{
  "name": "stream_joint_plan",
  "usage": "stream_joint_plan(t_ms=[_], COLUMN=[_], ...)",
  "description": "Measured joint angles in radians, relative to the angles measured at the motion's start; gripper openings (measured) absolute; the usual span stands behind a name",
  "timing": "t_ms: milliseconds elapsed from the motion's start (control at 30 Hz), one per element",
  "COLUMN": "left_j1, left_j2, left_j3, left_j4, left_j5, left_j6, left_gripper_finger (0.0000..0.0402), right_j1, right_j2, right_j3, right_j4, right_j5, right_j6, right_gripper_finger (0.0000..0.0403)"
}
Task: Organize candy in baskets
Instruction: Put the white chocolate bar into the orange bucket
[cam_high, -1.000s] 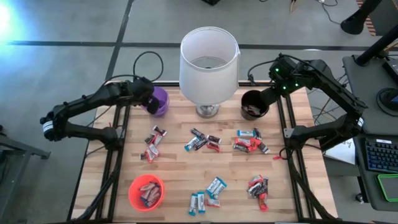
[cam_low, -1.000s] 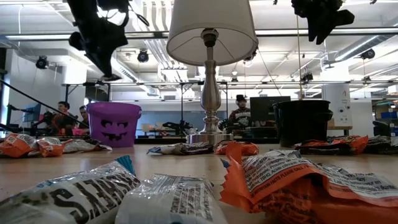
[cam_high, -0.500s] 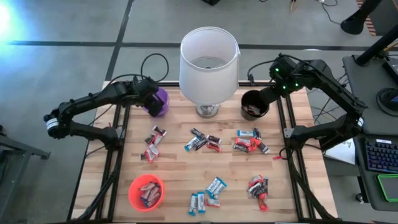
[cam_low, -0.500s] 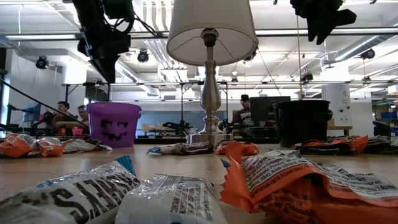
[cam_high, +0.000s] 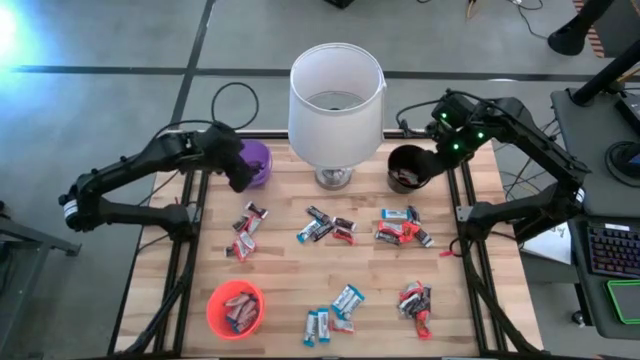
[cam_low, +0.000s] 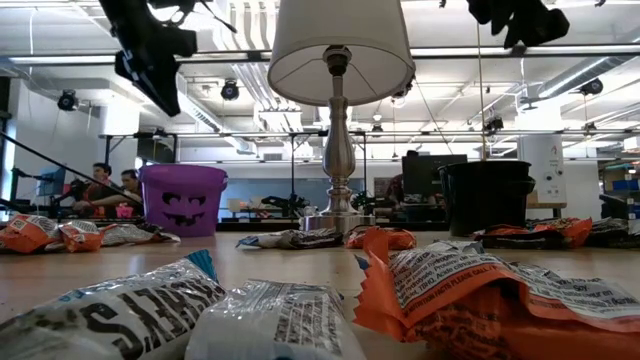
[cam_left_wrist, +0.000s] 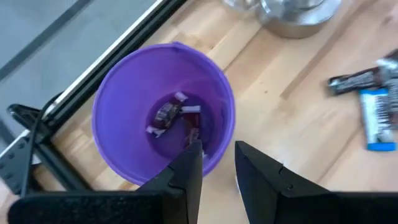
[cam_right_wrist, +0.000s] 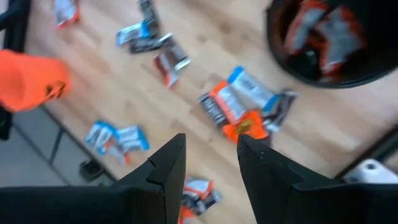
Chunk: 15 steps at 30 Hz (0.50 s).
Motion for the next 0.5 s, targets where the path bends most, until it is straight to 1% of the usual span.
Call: stream_joint_plan(t_ms=[100, 233, 433, 500], left_j1=[0.000, 0.000, 0.000, 0.000], left_j2=[-0.040, -0.089, -0.145, -0.156], left_j3=[0.000, 0.000, 0.000, 0.000], left_j4=[-0.002, -0.016, -0.024, -0.024], left_j5=[0.006, 0.007, 0.007, 0.007], left_j6=[0.000, 0.000, 0.000, 0.000], left_gripper_finger=[0.0077, 0.0077, 0.0077, 0.0077], right_j1=[0.055, 0.164, 0.363, 0.430], right_j2=[0.000, 0.000, 0.003, 0.009], right_j3=[0.000, 0.000, -0.004, -0.004], right_j4=[0.004, 0.024, 0.174, 0.219], right_j5=[-0.007, -0.010, -0.002, 0.021], right_j6=[0.050, 0.135, 0.268, 0.312], right_gripper_finger=[0.0137, 0.0137, 0.0137, 0.0137])
